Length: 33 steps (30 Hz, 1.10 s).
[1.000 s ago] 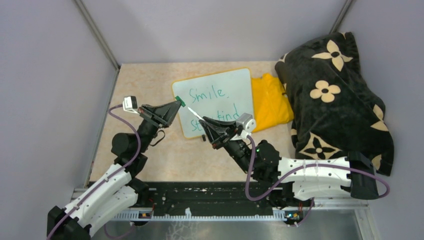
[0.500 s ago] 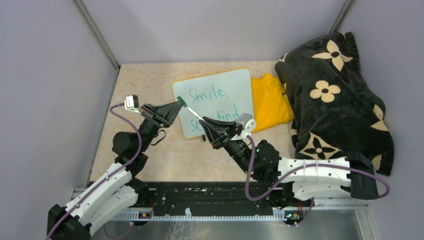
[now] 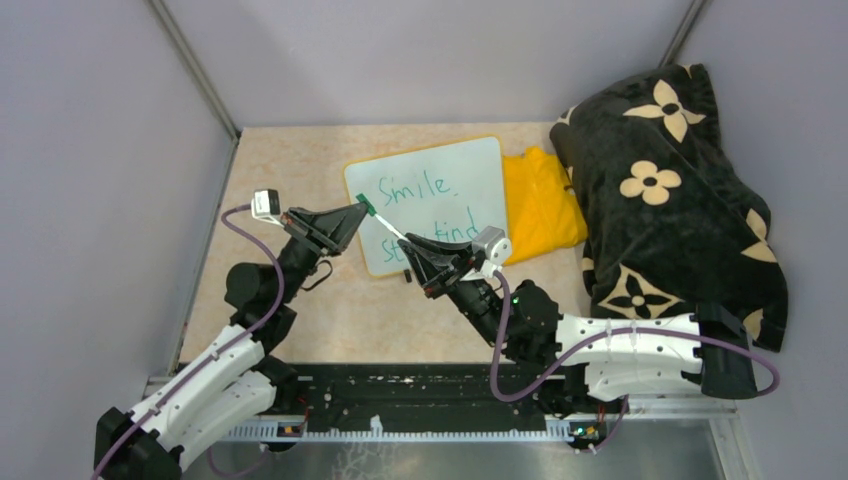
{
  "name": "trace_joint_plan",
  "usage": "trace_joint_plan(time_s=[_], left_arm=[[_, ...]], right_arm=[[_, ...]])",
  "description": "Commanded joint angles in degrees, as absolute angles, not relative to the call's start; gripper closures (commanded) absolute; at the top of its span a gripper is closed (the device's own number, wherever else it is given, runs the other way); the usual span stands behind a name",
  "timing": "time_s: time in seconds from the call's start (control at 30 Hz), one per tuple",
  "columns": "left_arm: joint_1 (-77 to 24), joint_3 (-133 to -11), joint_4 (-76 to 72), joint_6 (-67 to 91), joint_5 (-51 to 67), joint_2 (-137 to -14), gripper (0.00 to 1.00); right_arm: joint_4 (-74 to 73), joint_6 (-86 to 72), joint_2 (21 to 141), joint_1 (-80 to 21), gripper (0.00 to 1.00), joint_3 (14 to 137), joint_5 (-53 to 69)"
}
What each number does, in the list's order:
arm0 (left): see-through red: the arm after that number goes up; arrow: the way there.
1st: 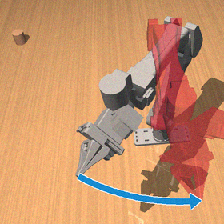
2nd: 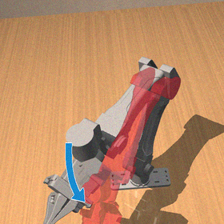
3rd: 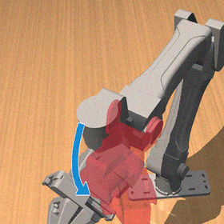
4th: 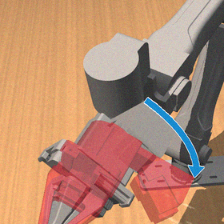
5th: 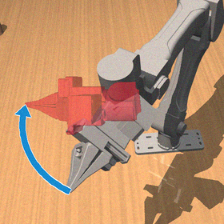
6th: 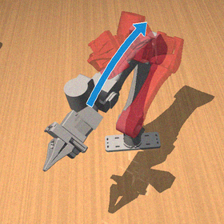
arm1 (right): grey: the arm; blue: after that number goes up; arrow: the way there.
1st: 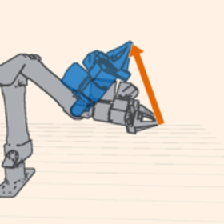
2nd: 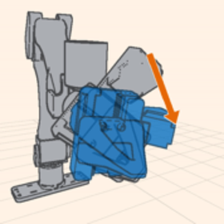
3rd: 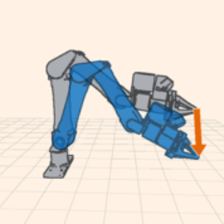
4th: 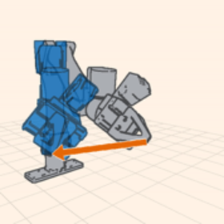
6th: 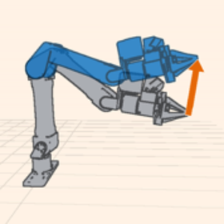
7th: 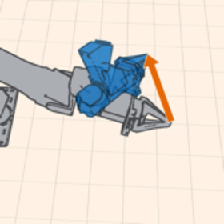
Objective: Write a sentence on the whiteboard
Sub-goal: Close the whiteboard marker at the center of the board.
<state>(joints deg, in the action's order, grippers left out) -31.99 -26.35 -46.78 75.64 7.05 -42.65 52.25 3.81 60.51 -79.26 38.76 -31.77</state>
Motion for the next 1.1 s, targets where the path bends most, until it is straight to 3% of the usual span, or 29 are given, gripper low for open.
trace_joint_plan(time_s=[0.0,1.07], left_arm=[[-31.66,-28.06,-49.91,76.64,8.59,-42.88,1.00],[-31.79,-27.77,-59.70,83.68,14.18,-49.52,1.00]], right_arm=[[53.88,3.43,60.29,-79.80,1.00,41.75,-31.33],[61.04,7.44,62.41,-79.80,1.00,41.81,-33.31]])
